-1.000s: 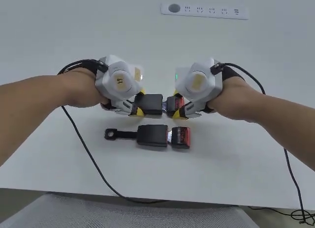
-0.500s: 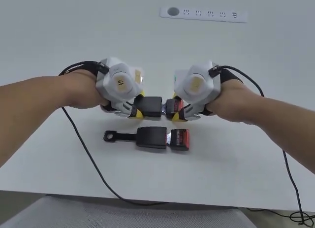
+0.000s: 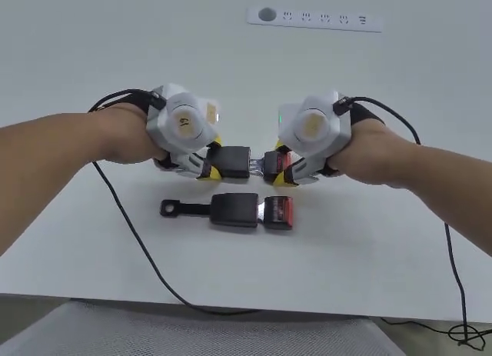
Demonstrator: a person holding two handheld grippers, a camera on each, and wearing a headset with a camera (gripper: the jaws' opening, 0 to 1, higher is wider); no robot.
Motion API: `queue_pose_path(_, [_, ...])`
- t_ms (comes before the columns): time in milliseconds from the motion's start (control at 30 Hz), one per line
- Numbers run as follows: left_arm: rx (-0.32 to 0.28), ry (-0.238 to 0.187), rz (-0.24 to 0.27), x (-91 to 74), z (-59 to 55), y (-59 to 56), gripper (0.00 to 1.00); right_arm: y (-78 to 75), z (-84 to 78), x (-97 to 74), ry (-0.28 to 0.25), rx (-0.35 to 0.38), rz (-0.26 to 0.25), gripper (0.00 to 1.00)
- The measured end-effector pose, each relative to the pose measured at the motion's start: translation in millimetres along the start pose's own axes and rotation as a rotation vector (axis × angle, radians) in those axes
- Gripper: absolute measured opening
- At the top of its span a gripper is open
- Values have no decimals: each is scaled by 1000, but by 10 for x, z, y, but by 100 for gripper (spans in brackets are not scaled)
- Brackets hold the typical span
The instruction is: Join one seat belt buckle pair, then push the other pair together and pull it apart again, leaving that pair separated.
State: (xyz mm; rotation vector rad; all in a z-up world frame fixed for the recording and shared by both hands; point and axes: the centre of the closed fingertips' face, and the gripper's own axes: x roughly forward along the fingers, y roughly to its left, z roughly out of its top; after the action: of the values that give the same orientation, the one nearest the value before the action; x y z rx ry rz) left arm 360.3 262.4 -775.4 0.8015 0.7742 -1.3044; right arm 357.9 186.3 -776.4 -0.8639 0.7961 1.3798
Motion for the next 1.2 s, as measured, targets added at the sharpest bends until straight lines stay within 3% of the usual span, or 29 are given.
queue_pose_path(333, [2, -1, 2, 11, -10, 5, 32, 18, -158, -71, 7, -7, 0, 31])
queue_pose_path(900, [4, 5, 2, 2, 1, 7, 32, 18, -835, -421, 69, 41, -15, 32])
queue_pose_path(1200, [3, 0, 14, -10, 2, 8, 33, 17, -969, -482, 82, 66, -13, 32])
